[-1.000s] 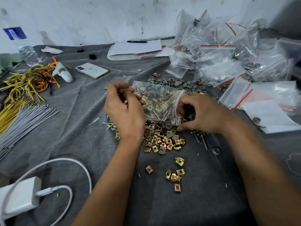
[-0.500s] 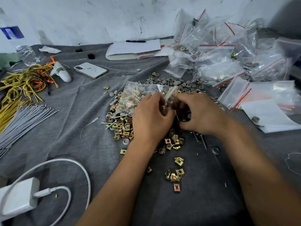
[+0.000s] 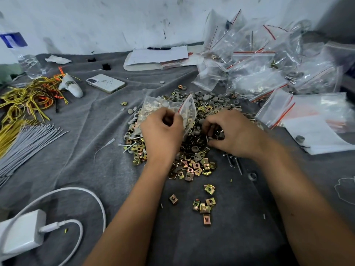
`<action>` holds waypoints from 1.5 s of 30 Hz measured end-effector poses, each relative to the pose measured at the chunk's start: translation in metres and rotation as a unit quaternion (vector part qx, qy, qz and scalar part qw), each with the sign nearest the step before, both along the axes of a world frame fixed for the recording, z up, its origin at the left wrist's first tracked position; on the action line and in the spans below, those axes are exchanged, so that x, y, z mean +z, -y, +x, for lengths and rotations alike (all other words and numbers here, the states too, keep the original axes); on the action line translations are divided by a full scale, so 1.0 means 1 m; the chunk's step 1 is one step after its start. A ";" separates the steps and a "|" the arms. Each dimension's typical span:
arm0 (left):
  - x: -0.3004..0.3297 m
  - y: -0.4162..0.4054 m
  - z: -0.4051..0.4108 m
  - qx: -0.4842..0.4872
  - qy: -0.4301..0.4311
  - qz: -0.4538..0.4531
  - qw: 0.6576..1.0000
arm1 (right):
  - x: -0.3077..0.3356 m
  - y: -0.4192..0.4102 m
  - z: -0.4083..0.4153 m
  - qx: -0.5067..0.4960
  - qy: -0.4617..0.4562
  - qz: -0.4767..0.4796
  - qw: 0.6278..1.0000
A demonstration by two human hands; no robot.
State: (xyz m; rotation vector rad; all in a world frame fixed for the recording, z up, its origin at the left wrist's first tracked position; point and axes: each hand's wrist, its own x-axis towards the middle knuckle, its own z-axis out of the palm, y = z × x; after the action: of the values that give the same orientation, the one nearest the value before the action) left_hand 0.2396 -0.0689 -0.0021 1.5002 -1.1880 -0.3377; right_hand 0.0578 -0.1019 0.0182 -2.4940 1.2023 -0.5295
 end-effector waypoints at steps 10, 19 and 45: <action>-0.001 -0.002 -0.004 -0.065 0.076 -0.020 0.995 | 0.001 0.000 -0.004 -0.051 0.312 -0.087 0.945; 0.001 -0.003 -0.002 -0.035 0.043 -0.031 0.998 | -0.004 0.002 -0.002 -0.071 0.294 -0.125 0.945; -0.003 0.001 0.001 0.009 -0.035 -0.038 0.999 | -0.004 0.002 0.002 0.051 0.134 -0.056 0.988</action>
State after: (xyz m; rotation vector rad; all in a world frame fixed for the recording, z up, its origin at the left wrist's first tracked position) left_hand 0.2408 -0.0699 -0.0048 1.4214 -1.1204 -0.3265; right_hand 0.0597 -0.1039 0.0139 -2.4601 0.9620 -0.8947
